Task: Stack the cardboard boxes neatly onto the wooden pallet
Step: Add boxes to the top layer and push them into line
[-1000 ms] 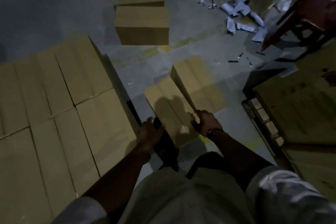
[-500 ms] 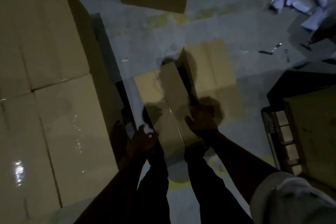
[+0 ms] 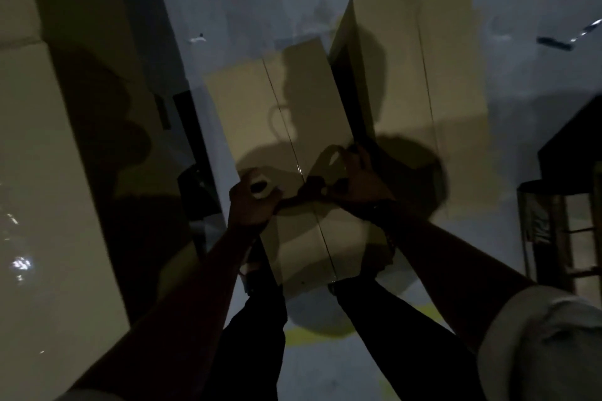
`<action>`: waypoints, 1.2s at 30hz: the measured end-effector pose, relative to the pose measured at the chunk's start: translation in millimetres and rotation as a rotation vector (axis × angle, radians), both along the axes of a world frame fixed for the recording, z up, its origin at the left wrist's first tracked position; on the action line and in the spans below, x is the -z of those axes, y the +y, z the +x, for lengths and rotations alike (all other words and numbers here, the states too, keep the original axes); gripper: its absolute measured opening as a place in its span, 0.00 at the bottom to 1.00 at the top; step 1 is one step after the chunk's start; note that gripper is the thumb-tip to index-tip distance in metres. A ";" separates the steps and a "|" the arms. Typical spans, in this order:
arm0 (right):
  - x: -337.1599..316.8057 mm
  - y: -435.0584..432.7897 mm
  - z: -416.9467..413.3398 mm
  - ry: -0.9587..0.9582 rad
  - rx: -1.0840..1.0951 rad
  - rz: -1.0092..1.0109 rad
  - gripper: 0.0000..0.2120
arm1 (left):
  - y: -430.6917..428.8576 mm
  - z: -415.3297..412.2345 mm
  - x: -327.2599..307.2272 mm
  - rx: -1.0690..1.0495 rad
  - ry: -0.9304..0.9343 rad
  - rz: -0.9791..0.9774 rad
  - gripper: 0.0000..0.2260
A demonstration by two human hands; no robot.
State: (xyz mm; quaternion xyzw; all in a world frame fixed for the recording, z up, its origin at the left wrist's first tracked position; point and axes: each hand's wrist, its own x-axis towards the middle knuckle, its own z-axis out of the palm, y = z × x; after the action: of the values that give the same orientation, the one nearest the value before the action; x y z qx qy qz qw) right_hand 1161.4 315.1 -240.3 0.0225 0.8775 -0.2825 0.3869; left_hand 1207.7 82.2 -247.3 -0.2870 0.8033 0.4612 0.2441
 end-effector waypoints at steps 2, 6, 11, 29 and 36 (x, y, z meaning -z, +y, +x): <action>-19.5 -5.7 0.8 0.046 -0.009 0.045 0.48 | -3.0 -5.4 -17.5 0.027 0.046 -0.002 0.19; -99.5 -21.8 -10.7 0.206 -0.111 0.212 0.48 | -19.6 -18.7 -105.6 0.048 0.066 0.063 0.31; -277.0 -77.0 -33.1 0.587 -0.103 0.348 0.38 | -51.2 -50.1 -282.5 0.036 0.152 -0.177 0.38; -529.4 -217.3 -264.4 0.941 -0.230 0.114 0.33 | -146.3 -226.9 -566.9 -0.147 0.305 -0.603 0.48; -557.3 -236.9 -402.2 0.952 -0.367 0.069 0.34 | -145.6 -337.8 -605.2 -0.293 0.226 -0.606 0.48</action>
State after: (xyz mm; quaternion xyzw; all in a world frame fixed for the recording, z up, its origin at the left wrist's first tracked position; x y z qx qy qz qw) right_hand 759.2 78.2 317.0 -0.2505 0.9548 -0.1595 -0.0133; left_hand 869.9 -63.4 357.8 -0.4058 0.8759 0.2608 -0.0113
